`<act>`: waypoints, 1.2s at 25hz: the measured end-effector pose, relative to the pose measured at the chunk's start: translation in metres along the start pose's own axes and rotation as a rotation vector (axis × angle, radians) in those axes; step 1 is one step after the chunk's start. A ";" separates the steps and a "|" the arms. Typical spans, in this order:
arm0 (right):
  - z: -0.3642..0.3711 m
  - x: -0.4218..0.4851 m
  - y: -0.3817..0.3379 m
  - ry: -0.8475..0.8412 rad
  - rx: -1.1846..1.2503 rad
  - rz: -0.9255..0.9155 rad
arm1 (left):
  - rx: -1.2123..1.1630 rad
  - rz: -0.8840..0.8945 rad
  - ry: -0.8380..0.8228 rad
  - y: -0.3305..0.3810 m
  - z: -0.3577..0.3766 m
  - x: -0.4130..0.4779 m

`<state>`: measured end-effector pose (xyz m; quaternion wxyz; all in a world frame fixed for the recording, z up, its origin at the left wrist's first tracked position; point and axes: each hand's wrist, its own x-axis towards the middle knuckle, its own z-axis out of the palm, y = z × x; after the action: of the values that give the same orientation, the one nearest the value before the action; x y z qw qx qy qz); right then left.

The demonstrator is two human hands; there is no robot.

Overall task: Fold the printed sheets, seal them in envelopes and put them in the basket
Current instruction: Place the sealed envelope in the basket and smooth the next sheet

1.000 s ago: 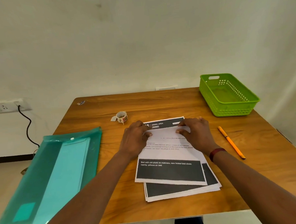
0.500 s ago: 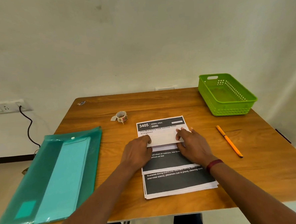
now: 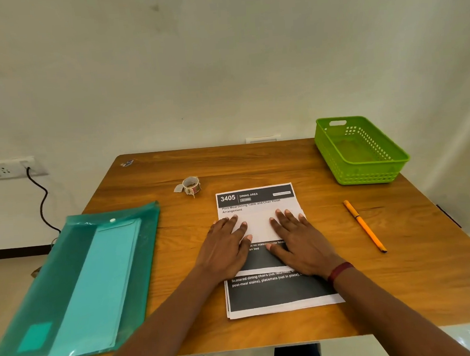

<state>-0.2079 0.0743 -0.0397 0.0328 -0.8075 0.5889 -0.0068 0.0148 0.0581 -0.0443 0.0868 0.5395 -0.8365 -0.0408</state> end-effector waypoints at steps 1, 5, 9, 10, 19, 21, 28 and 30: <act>-0.001 -0.001 -0.002 -0.017 -0.009 0.001 | 0.016 0.003 -0.007 0.002 -0.001 0.002; 0.000 0.005 -0.022 -0.051 -0.004 -0.017 | 0.033 0.044 -0.044 0.020 0.000 0.008; 0.004 0.011 -0.035 -0.049 0.017 -0.029 | -0.019 0.025 -0.060 0.023 0.006 0.005; 0.005 0.011 -0.035 -0.043 0.019 -0.027 | 0.004 0.001 -0.055 0.022 0.007 0.004; 0.007 0.004 -0.011 -0.044 0.008 0.125 | 0.059 -0.198 -0.106 0.018 0.008 0.003; 0.005 0.000 0.001 -0.054 -0.015 0.170 | 0.072 -0.198 -0.118 0.013 0.007 0.004; 0.008 -0.003 0.007 -0.028 -0.006 0.178 | 0.022 -0.202 -0.081 0.004 0.007 -0.002; 0.008 -0.003 0.008 -0.025 -0.006 0.182 | -0.008 -0.208 -0.049 0.004 0.008 -0.004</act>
<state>-0.2161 0.0756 -0.0485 0.0379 -0.7507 0.6595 0.0081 0.0112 0.0632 -0.0517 0.0638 0.6219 -0.7776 -0.0663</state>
